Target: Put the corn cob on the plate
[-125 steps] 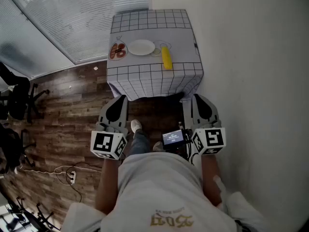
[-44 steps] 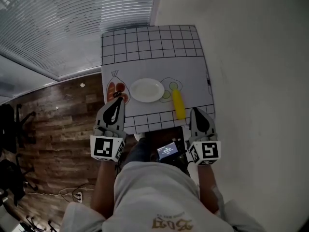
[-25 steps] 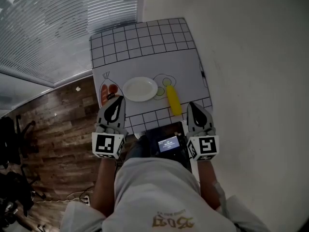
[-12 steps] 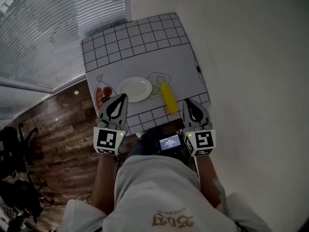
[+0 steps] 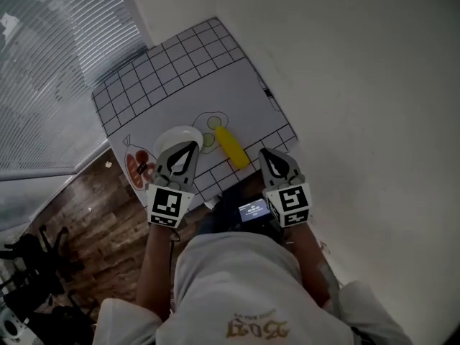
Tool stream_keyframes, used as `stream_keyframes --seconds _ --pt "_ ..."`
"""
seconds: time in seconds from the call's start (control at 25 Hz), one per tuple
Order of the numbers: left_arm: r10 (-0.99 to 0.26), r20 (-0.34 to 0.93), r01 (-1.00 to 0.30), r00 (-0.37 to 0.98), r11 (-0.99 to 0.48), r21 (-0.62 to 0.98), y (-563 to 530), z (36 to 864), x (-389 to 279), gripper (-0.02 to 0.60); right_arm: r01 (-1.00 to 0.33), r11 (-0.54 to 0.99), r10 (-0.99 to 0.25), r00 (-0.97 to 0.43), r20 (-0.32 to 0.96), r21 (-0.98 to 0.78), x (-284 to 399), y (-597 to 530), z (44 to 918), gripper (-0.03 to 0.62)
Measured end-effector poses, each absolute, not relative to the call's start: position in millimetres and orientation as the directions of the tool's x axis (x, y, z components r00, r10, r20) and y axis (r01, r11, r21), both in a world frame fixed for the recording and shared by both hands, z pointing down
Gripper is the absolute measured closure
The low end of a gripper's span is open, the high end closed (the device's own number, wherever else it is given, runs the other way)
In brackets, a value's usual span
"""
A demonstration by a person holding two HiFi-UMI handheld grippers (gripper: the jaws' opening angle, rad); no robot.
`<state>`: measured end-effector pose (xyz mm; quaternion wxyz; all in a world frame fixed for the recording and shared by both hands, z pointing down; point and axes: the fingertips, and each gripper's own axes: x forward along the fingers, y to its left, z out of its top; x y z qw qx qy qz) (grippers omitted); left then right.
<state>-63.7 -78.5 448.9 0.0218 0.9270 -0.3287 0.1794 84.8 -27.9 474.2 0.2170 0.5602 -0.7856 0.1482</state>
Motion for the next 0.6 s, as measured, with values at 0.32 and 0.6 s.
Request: stream_keyframes --seconds 0.32,0.6 --pt "-0.37 0.493 -0.328 0.788 -0.929 -0.173 -69.7 484.0 -15.0 0.572 -0.945 0.328 -0.779 -0.269 0.566 0.002 82.6 -28.4 497.8 0.586" --pt "-0.24 0.625 -0.11 0.743 -0.965 -0.24 -62.1 522.6 -0.2 0.572 -0.933 0.359 -0.72 -0.278 0.636 -0.001 73.7 -25.4 531.2 0.586"
